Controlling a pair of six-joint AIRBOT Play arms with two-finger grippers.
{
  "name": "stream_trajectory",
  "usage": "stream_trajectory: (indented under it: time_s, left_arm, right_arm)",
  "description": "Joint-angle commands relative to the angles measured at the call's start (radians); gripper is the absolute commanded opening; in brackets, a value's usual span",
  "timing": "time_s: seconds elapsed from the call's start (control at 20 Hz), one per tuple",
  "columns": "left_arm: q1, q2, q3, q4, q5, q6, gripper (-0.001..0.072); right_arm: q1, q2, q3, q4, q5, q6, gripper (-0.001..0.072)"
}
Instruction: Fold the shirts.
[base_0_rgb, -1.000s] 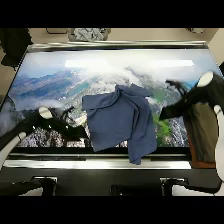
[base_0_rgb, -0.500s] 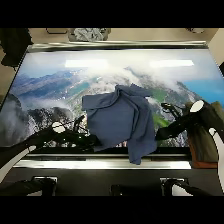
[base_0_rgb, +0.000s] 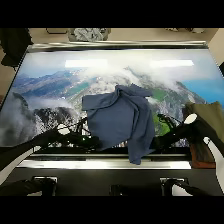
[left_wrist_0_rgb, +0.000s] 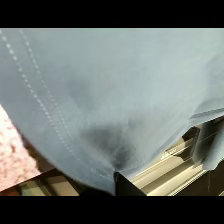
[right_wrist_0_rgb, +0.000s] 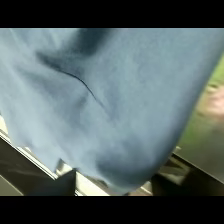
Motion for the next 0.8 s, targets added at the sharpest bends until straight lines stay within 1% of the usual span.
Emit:
stream_trajectory:
  time_s: [0.0,0.05,0.1,0.25,0.35,0.45,0.55,0.6,0.7,0.75]
  left_arm:
    - [0.002,0.019,0.012,-0.001,0.005,0.005,0.0034]
    - [0.002,0.029,0.017,0.002,0.005,0.007,0.0034]
    - [0.007,0.041,0.026,0.012,0.004,0.01,0.0033]
    - [0.073,0.146,0.107,0.1,-0.004,0.017,0.0031]
    - [0.158,0.275,0.227,0.158,-0.003,0.016,0.003]
    - [0.267,0.41,0.422,0.18,-0.002,0.016,0.003]
    - [0.392,0.515,0.668,0.184,0.007,0.016,0.003]
    - [0.46,0.555,0.805,0.185,0.015,0.016,0.003]
    - [0.6,0.615,1.043,0.201,0.024,0.008,0.003]
    - [0.661,0.64,1.129,0.209,0.024,-0.015,0.0031]
  right_arm:
    - [0.0,0.0,-0.061,0.037,-0.108,0.019,0.0309]
    - [-0.001,0.0,-0.058,0.035,-0.122,0.02,0.0051]
    - [-0.001,0.001,-0.042,0.03,-0.121,0.022,0.0047]
    - [-0.001,0.051,0.089,0.007,-0.052,-0.042,0.0046]
    - [-0.003,0.139,0.265,-0.054,-0.019,-0.042,0.0046]
    - [-0.003,0.248,0.507,-0.134,-0.045,-0.057,0.0046]
    - [-0.003,0.364,0.772,-0.241,-0.141,-0.047,0.0047]
    - [-0.003,0.423,0.896,-0.3,-0.22,-0.017,0.0047]
    - [-0.003,0.528,1.08,-0.396,-0.356,0.037,0.0046]
    - [-0.003,0.576,1.144,-0.408,-0.389,0.051,0.0046]
